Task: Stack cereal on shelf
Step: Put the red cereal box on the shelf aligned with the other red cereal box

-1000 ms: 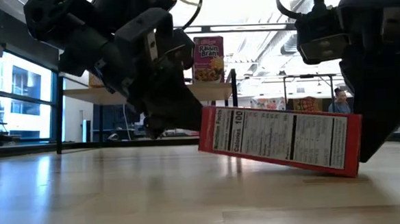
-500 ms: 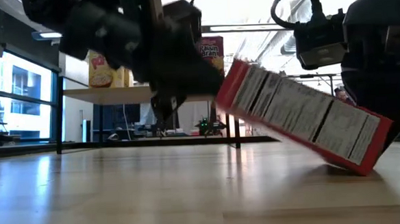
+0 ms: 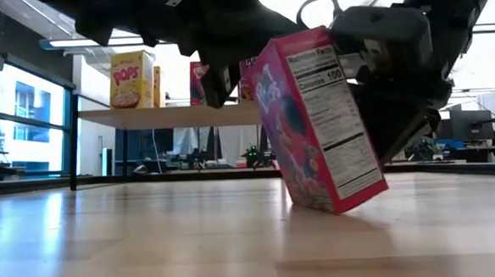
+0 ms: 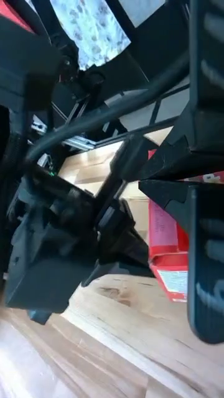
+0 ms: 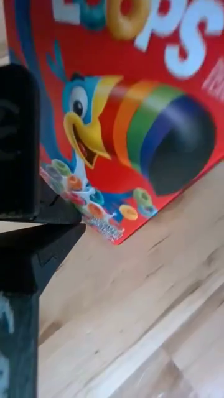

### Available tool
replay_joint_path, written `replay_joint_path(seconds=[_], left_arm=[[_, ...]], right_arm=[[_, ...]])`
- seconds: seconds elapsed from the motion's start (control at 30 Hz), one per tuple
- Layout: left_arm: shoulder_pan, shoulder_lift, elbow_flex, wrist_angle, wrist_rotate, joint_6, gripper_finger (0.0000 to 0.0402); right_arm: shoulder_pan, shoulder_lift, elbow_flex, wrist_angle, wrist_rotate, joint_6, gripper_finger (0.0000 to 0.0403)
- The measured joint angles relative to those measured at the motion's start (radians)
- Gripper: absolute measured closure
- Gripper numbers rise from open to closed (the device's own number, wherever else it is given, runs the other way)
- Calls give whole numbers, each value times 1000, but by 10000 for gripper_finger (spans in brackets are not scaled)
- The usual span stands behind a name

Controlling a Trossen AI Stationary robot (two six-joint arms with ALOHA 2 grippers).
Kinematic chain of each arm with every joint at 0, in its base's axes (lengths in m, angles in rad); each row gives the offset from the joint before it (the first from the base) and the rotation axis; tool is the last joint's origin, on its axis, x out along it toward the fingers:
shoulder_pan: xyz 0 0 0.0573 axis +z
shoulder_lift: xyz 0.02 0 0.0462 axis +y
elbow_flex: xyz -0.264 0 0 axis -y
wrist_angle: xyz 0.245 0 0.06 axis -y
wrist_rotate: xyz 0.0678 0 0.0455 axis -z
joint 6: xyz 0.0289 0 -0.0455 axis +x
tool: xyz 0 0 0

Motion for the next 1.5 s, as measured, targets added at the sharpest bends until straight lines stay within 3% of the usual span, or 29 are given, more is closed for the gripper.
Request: replay_joint_path(seconds=[0.5,0.9,1.03,1.23,1.4,1.5], left_arm=[[16,1,-2,5,-102,34,402],[66,-18,-3,13,-69,52,402],[100,-129,-3,-42,5,109,402],[142,-395,-2,-259,-8,242,402],[158,-584,-1,-358,-85,280,402],[158,-661,-1,-379,-126,280,402]], right_arm=[[-6,-13,0,32,-45,-104,403],[3,-140,0,-173,-43,-133,403],[28,-229,0,-278,-43,-86,403],[83,-370,0,-362,-25,164,403],[104,-408,-1,-300,100,349,396],[78,-409,-1,-177,113,351,363]])
